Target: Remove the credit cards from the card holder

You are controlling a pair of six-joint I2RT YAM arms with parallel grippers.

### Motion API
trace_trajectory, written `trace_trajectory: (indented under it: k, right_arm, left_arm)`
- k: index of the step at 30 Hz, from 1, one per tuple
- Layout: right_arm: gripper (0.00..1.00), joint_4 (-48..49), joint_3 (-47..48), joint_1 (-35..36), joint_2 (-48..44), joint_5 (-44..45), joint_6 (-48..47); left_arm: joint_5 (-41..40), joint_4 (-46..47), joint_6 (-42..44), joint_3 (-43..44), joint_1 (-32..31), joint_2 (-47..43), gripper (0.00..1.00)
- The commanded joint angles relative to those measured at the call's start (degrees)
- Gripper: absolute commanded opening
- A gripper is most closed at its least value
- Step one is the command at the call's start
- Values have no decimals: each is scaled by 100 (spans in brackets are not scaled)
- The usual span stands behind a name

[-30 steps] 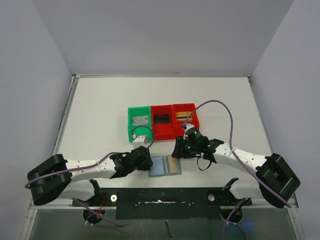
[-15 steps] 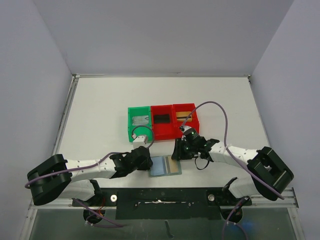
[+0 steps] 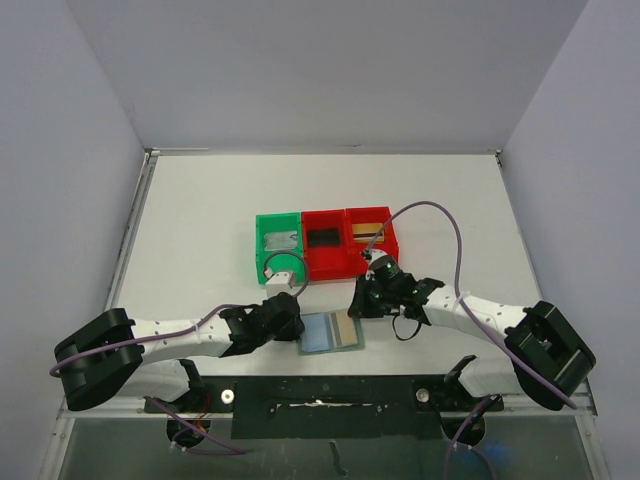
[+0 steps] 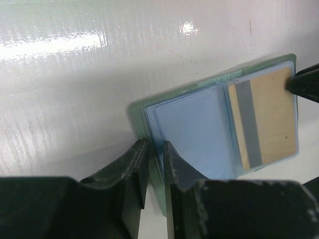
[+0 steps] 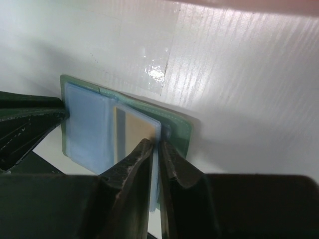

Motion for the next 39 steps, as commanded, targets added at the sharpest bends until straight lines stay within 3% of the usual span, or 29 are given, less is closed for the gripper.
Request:
trace_trajectory:
  k: [1, 5, 10, 19, 24, 28, 30, 35, 39]
  right_arm:
    - [13, -210, 175, 79, -282, 269, -80]
    - [17, -375, 293, 128, -302, 329, -114]
    - [34, -709, 515, 200, -244, 607, -81]
    - [35, -157, 450, 260, 253, 169, -53]
    - [30, -186, 527, 265, 551, 170, -80]
    - [11, -288, 614, 296, 484, 263, -85]
    - [8, -370, 658, 344, 361, 349, -80]
    - [31, -933, 837, 413, 303, 787, -14]
    - [32, -946, 926, 509, 289, 879, 22]
  left_arm:
    - [149, -147, -4, 170, -47, -16, 16]
    - [130, -181, 12, 205, -47, -2, 15]
    - [123, -253, 48, 278, -47, 35, 15]
    - [124, -246, 93, 281, -40, 0, 15]
    - [146, -211, 81, 240, -39, -25, 14]
    - [181, -193, 92, 242, -41, -6, 14]
    - [164, -229, 89, 250, -40, -9, 14]
    - [95, -311, 88, 292, -39, -17, 13]
    - [73, -369, 98, 300, -42, -43, 13]
